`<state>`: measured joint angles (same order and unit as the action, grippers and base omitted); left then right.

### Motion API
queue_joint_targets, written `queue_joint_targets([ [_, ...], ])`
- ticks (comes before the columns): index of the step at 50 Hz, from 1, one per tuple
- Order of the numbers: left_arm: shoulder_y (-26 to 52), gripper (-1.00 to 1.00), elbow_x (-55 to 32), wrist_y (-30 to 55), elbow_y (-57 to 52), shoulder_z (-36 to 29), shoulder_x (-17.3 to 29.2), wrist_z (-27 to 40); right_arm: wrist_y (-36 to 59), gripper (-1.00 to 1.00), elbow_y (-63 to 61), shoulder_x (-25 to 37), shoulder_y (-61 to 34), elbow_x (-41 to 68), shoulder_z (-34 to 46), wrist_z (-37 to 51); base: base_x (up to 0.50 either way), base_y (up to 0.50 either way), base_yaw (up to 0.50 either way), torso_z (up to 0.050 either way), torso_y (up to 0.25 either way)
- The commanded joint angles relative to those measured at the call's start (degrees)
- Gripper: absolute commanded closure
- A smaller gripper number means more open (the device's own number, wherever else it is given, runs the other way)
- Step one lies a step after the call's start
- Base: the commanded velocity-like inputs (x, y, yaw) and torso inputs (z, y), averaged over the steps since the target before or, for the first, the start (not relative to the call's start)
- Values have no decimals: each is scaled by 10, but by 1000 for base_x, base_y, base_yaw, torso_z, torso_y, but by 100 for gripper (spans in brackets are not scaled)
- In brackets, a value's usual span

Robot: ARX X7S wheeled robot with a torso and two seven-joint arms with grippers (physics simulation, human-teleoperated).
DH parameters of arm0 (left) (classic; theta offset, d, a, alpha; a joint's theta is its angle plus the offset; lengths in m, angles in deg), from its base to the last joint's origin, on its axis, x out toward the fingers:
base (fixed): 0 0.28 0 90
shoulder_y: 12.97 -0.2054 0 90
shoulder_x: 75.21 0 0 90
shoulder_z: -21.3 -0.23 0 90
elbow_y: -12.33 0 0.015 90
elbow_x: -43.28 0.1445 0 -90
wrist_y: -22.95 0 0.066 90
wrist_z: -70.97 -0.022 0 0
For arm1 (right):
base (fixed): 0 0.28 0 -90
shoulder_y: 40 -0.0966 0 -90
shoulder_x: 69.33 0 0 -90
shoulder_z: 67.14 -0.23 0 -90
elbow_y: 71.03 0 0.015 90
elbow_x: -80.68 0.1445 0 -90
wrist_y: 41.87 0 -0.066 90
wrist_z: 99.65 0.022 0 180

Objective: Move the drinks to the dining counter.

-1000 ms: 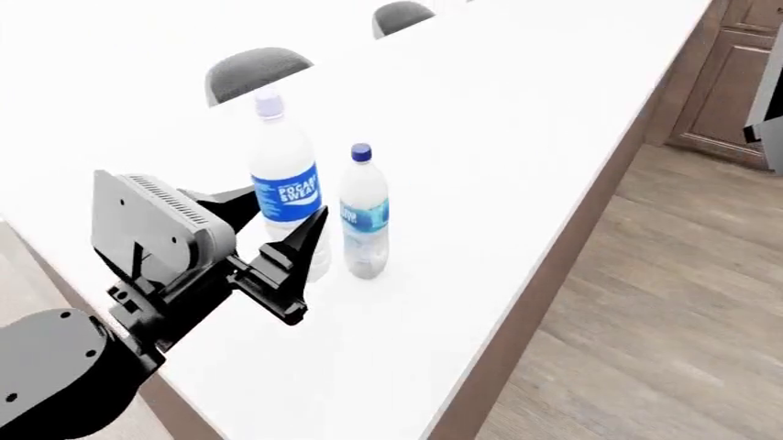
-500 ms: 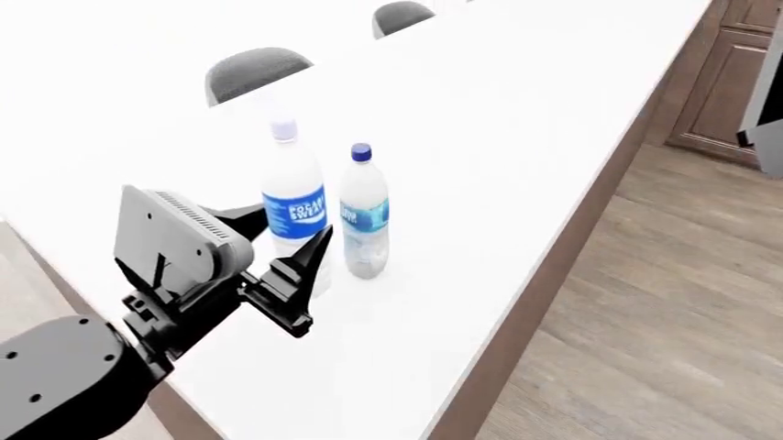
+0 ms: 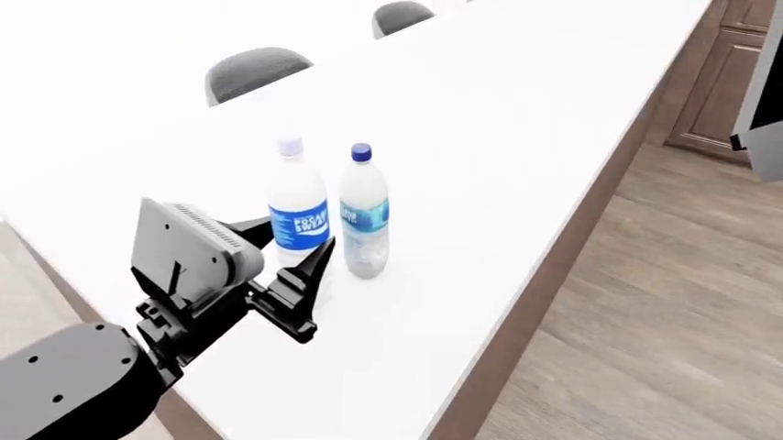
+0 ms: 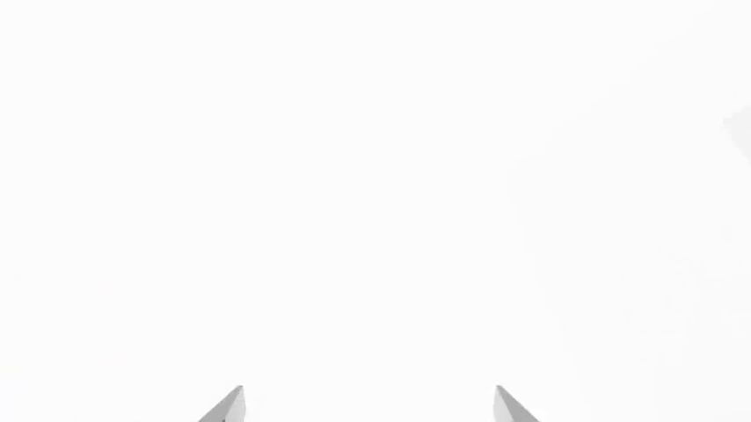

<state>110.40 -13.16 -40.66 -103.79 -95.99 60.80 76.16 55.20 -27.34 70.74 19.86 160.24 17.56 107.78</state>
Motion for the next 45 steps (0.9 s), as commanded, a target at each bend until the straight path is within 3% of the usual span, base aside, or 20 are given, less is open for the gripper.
queue_joint_targets([
  [1,-5,100,-1,-7,8,1,-5,2,2,-100,0,3,-5,3,0,2,0,0,0,0,0],
  [45,-21,100,4,-16,9,-4,-2,-4,9,-100,4,0,-12,-2,9,3,0,0,0,0,0],
])
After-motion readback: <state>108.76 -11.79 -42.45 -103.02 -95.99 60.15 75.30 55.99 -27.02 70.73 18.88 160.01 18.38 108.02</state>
